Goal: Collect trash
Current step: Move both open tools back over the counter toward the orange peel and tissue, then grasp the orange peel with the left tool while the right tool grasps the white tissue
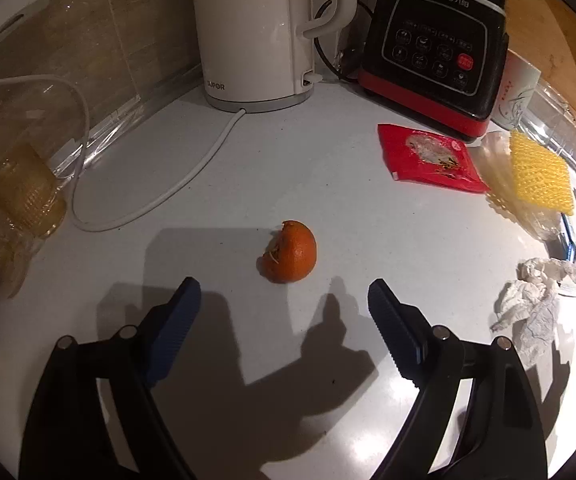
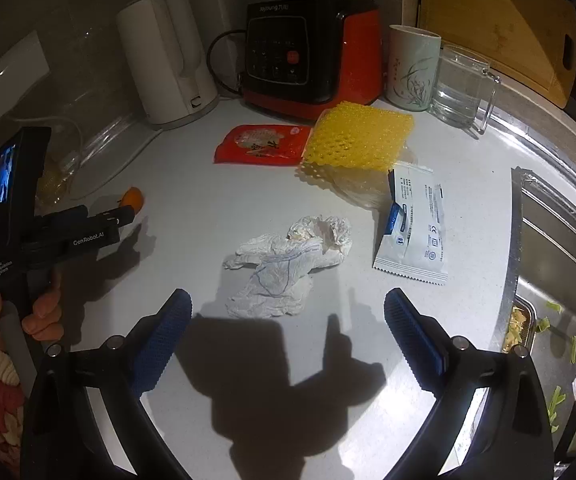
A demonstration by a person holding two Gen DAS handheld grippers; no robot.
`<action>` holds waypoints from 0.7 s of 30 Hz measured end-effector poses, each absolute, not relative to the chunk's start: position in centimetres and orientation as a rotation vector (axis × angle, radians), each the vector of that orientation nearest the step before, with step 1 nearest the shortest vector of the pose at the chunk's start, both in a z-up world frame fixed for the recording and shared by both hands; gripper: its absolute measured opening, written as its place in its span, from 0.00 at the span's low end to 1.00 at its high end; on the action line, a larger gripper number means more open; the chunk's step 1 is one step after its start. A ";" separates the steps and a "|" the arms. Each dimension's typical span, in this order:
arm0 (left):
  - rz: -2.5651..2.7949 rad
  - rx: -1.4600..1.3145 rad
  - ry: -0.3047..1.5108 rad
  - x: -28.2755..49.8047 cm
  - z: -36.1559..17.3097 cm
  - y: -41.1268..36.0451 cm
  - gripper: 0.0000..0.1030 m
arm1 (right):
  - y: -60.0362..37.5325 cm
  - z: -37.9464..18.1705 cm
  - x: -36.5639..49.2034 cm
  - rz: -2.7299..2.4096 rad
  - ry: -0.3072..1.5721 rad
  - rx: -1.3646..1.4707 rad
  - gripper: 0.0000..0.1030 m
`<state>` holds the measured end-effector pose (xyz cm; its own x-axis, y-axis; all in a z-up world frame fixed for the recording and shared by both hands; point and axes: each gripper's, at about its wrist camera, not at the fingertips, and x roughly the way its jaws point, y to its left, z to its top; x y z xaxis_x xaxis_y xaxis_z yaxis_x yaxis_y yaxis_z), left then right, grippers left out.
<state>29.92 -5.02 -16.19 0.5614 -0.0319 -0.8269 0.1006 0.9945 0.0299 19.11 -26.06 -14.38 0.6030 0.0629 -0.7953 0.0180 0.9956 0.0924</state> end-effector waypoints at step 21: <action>-0.109 0.043 1.010 31.7 -16.8 -5.5 0.24 | -26.1 -18.3 23.6 -0.035 0.964 0.082 0.75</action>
